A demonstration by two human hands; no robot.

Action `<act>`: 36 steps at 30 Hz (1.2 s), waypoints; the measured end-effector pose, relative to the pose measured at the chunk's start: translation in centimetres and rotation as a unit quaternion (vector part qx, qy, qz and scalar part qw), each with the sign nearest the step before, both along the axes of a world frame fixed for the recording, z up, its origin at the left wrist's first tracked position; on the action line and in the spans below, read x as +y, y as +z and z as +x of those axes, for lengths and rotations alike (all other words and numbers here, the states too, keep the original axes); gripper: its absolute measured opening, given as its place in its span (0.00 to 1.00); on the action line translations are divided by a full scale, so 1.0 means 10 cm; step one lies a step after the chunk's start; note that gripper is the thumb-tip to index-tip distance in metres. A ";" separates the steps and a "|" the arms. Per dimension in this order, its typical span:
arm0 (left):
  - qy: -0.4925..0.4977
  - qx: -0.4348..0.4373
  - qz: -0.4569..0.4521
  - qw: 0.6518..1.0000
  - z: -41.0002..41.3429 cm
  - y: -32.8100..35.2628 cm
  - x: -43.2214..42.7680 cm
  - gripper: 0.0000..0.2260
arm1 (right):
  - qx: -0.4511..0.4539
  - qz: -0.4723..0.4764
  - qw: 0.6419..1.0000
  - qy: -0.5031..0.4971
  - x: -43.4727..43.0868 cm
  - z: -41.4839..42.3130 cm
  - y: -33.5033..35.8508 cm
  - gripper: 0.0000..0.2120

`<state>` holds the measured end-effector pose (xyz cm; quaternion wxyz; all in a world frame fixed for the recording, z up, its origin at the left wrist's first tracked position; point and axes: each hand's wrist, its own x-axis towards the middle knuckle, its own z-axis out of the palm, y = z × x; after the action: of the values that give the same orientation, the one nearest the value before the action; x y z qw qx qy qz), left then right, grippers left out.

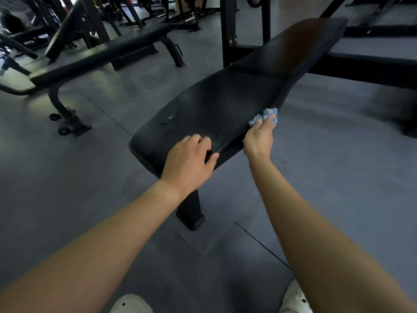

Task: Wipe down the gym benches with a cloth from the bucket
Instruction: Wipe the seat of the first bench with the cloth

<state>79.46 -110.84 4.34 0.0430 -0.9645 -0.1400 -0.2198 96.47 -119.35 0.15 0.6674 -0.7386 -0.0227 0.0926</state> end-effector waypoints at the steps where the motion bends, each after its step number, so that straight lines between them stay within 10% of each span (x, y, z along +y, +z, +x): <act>1: -0.001 0.000 -0.003 1.000 0.00 0.01 0.00 0.12 | -0.006 0.000 1.000 0.000 0.02 -0.14 0.03 0.30; 8: -0.009 -0.015 -0.020 1.000 -0.02 0.02 -0.01 0.12 | -0.063 0.021 0.996 0.061 0.03 -1.09 -0.06 0.28; 21: -0.168 -0.069 -0.068 0.981 0.10 0.01 0.58 0.15 | -0.007 -0.043 0.995 -0.092 0.23 -0.33 0.04 0.29; 36: -0.311 0.058 -0.084 0.945 -0.24 0.02 1.04 0.15 | 0.006 -0.055 0.991 -0.119 0.55 -1.42 0.08 0.28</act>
<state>77.06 -100.42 4.54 -0.1005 -0.9714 0.1514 -0.1531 82.32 -113.89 0.98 0.6321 -0.7711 0.0745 0.0184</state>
